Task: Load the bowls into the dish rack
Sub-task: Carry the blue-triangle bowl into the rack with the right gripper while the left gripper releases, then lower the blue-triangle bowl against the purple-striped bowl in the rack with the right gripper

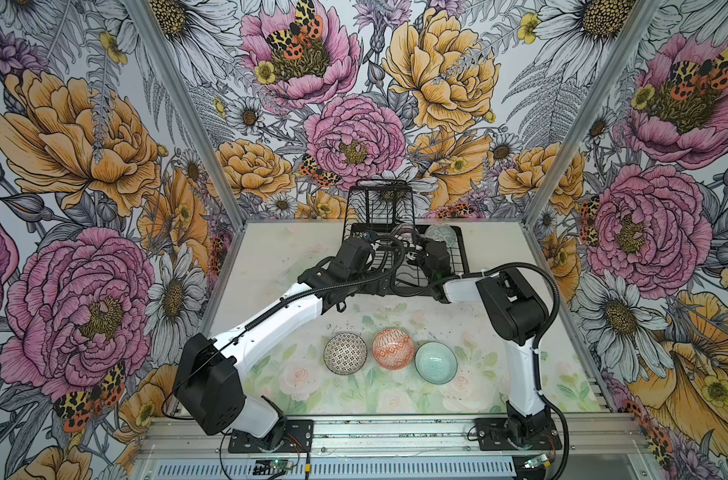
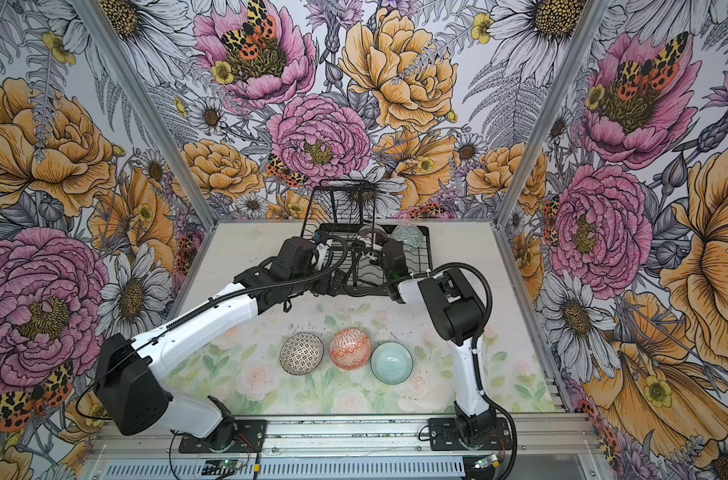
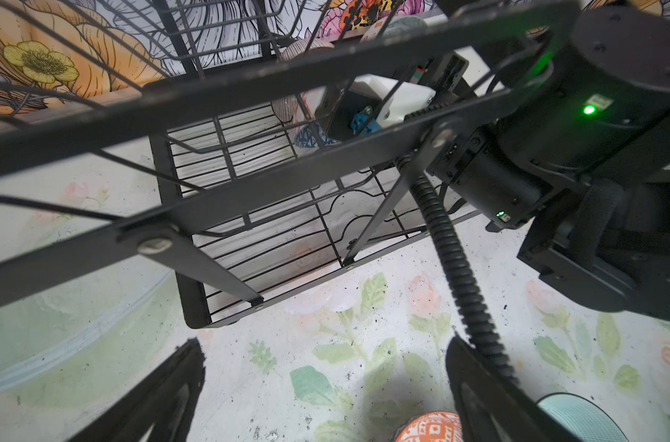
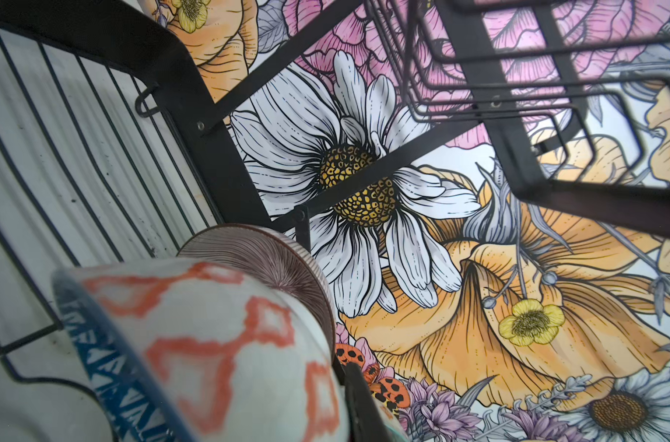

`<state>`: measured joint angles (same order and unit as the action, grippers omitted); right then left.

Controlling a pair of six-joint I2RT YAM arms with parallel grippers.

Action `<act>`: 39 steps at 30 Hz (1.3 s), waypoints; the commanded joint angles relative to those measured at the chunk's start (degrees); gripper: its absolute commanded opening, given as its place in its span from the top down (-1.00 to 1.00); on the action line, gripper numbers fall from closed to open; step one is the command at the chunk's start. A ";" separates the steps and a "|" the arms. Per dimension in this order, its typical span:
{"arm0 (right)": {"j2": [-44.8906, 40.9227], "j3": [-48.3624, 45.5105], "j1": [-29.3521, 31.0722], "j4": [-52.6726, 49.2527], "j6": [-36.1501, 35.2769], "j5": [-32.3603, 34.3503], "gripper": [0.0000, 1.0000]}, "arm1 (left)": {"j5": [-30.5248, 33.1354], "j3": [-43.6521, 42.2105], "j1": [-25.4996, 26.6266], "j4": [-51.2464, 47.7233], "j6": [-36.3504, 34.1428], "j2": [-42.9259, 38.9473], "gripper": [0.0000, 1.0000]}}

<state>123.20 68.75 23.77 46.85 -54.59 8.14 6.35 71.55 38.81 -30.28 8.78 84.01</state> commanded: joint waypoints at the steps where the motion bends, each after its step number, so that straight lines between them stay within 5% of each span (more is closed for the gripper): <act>1: 1.71 2.89 0.66 2.84 -2.41 -0.17 1.00 | -1.51 -0.65 0.04 0.64 -0.14 -0.18 -0.98; 24: 0.84 1.84 0.66 -1.89 -4.19 -2.66 1.00 | -1.98 -1.11 -0.49 1.06 -0.60 -0.34 -0.97; 31: 3.51 3.31 0.87 7.23 -8.08 2.83 1.00 | -2.39 -0.64 -0.49 1.06 -0.34 0.18 -0.97; 39: 4.07 3.22 0.99 8.94 -8.78 1.64 1.00 | -2.35 -1.06 -0.42 1.23 -0.16 0.28 -0.98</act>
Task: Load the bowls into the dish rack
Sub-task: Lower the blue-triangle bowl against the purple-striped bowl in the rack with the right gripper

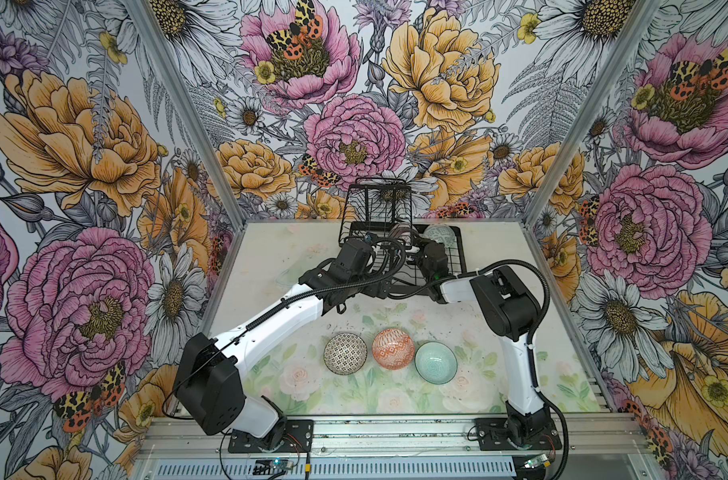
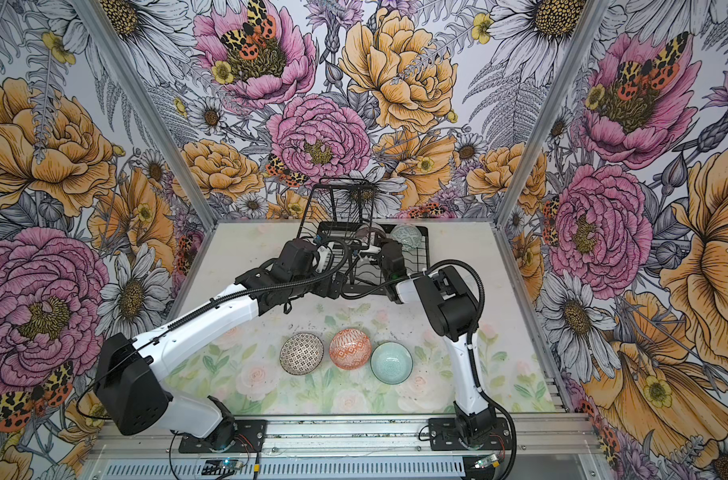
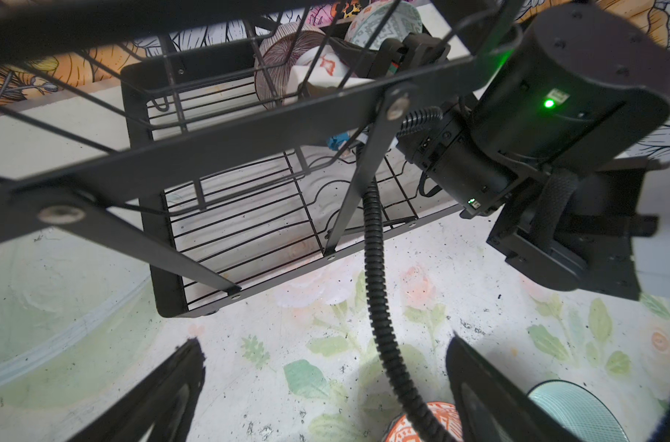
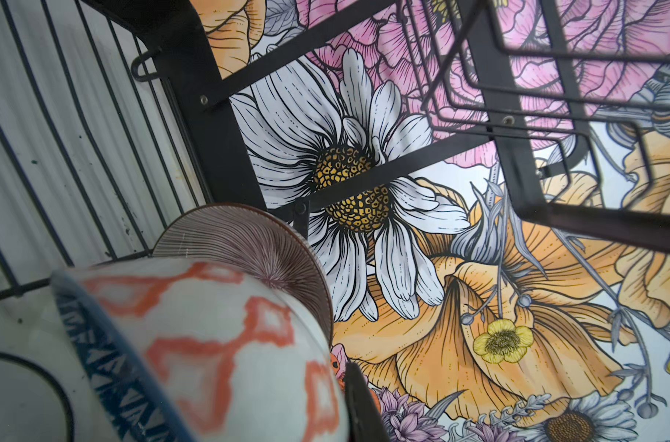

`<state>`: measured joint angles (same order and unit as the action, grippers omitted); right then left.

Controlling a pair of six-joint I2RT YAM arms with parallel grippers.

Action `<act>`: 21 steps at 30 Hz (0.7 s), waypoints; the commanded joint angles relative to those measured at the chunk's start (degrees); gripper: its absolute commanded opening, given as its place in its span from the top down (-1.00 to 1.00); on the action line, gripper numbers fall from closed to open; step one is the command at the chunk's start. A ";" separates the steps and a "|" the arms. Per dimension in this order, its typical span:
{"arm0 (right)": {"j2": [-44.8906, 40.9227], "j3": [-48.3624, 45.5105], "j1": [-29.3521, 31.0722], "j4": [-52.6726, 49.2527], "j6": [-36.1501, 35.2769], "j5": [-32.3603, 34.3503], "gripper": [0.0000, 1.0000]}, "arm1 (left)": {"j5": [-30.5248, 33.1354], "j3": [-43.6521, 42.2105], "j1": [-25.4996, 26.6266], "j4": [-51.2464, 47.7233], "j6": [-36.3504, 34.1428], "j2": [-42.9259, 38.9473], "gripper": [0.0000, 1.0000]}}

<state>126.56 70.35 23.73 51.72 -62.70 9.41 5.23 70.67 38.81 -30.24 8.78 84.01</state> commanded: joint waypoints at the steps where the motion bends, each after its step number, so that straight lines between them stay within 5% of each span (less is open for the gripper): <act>1: 0.70 1.48 1.06 3.48 -0.59 -0.06 1.00 | -1.19 -0.23 -0.44 1.08 -0.17 0.28 -0.98; 21: 1.24 1.19 1.41 -7.44 0.82 -3.82 1.00 | -1.11 -2.31 -0.65 2.25 0.37 -0.42 -0.98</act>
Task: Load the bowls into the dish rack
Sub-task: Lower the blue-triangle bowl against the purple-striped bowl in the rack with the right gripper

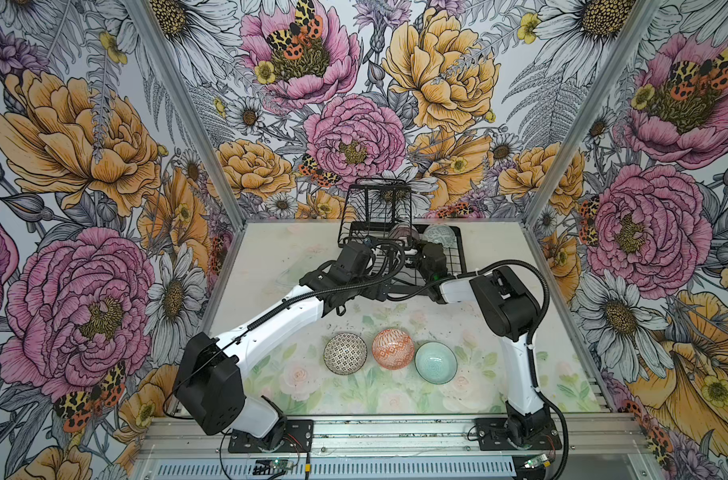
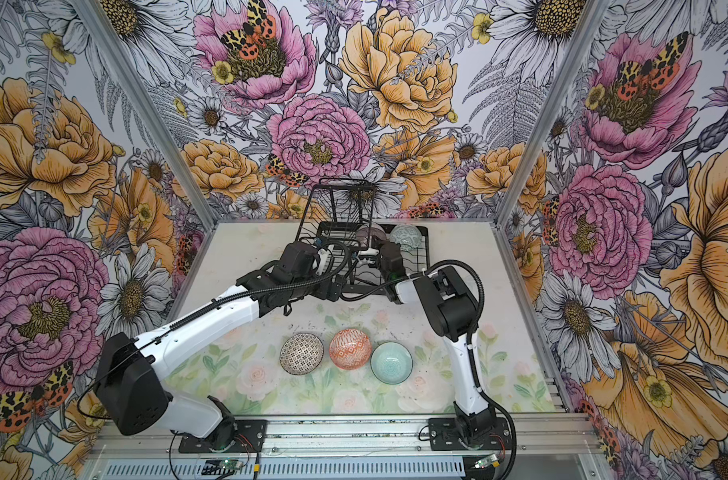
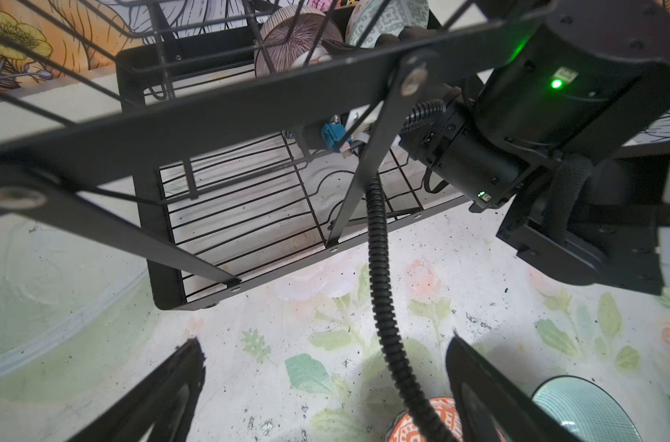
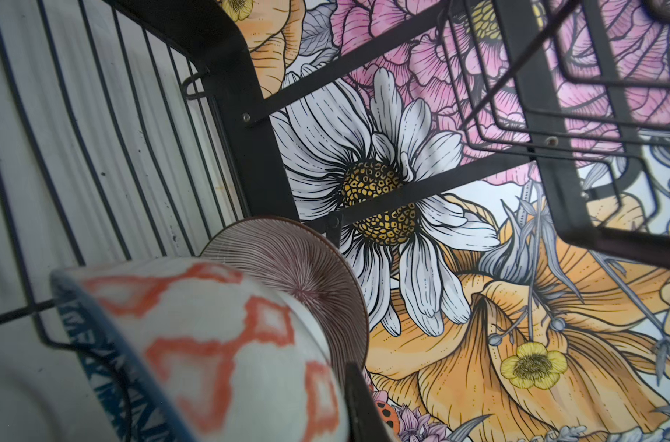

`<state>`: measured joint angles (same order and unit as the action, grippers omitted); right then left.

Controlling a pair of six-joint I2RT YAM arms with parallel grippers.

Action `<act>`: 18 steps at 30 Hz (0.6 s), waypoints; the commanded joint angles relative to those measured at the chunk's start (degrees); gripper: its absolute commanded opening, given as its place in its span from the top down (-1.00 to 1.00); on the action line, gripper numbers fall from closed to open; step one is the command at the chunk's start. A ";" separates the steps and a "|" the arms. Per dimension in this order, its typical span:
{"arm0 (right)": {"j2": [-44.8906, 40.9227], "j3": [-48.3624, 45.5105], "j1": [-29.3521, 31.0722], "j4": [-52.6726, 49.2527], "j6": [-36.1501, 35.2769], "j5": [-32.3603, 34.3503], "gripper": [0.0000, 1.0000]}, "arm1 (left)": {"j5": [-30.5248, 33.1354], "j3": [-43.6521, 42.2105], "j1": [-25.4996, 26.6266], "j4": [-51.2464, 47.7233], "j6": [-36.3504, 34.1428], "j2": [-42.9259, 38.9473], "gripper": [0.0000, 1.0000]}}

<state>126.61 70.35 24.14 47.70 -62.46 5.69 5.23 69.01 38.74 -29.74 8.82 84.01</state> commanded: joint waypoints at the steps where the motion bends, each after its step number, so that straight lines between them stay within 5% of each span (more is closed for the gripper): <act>1: 1.44 1.49 1.00 -4.09 0.58 0.14 1.00 | -1.10 -0.74 -0.60 1.85 0.39 -0.42 -0.98; 18: 1.26 2.24 1.00 -4.14 1.52 2.39 0.38 | -1.38 -0.87 -0.73 1.76 0.57 -0.59 -0.98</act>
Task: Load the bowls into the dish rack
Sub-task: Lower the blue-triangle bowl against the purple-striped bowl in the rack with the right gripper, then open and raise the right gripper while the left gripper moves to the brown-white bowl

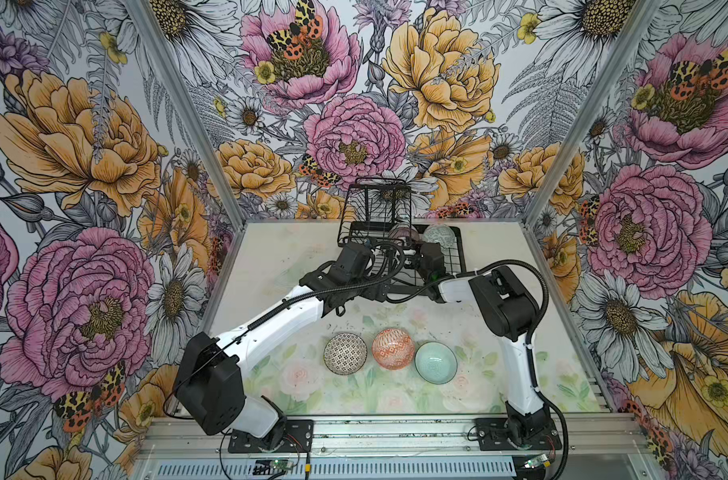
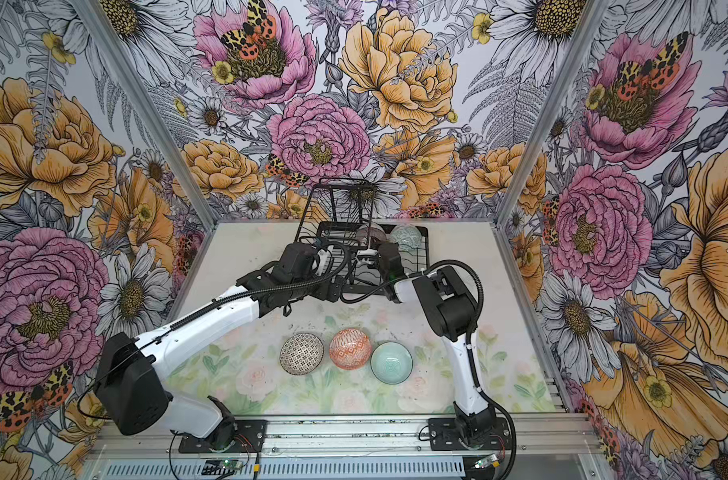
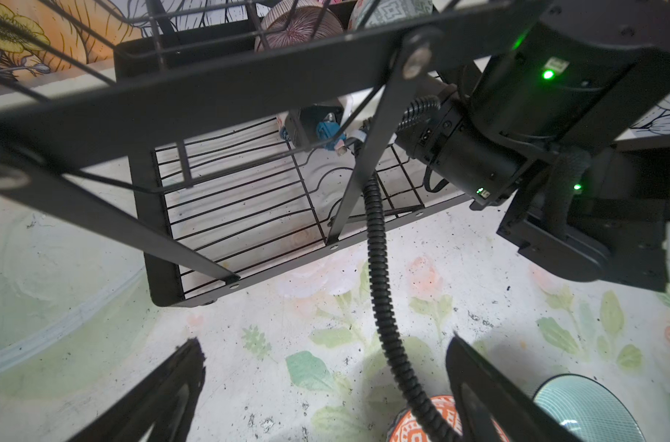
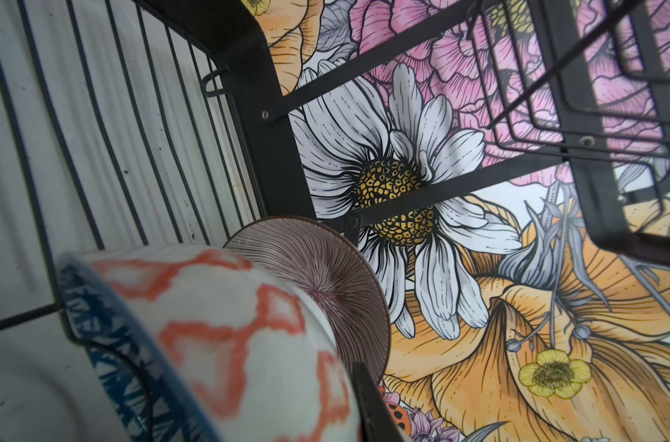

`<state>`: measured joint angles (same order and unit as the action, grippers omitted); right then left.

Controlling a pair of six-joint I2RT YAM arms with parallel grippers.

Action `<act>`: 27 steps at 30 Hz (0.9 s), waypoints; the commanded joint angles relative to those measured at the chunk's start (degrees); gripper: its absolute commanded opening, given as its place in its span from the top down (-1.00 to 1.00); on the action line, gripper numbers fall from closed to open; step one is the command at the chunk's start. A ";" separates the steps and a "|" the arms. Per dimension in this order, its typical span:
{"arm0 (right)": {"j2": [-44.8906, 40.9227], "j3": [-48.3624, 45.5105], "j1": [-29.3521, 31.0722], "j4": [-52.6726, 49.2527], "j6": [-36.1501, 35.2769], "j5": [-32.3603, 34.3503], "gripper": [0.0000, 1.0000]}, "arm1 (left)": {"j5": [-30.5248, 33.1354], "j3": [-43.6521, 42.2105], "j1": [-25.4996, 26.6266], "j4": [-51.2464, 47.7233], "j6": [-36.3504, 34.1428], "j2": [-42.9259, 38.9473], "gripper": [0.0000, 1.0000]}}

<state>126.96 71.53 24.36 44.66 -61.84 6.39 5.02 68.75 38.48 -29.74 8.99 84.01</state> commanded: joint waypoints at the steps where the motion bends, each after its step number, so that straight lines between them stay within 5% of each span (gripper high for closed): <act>1: 0.80 0.89 0.78 -0.98 0.94 1.61 0.34 | -1.15 -0.60 -0.43 1.73 0.41 -0.68 -0.98; 9: -1.12 -0.32 0.69 -0.20 1.22 1.51 -0.13 | -0.88 -1.20 -0.47 1.70 0.59 -1.64 -0.97; 15: -4.08 -3.39 0.61 1.69 1.83 1.82 -0.81 | -0.62 -1.58 -0.42 1.77 0.59 -2.56 -0.98; 27: -13.19 -10.43 -0.53 1.08 4.76 5.76 -0.99 | -0.47 -2.30 -0.73 1.53 0.11 -5.32 -0.98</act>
<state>117.36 62.57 24.29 45.17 -59.00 10.13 5.02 67.29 38.44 -29.56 8.97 80.55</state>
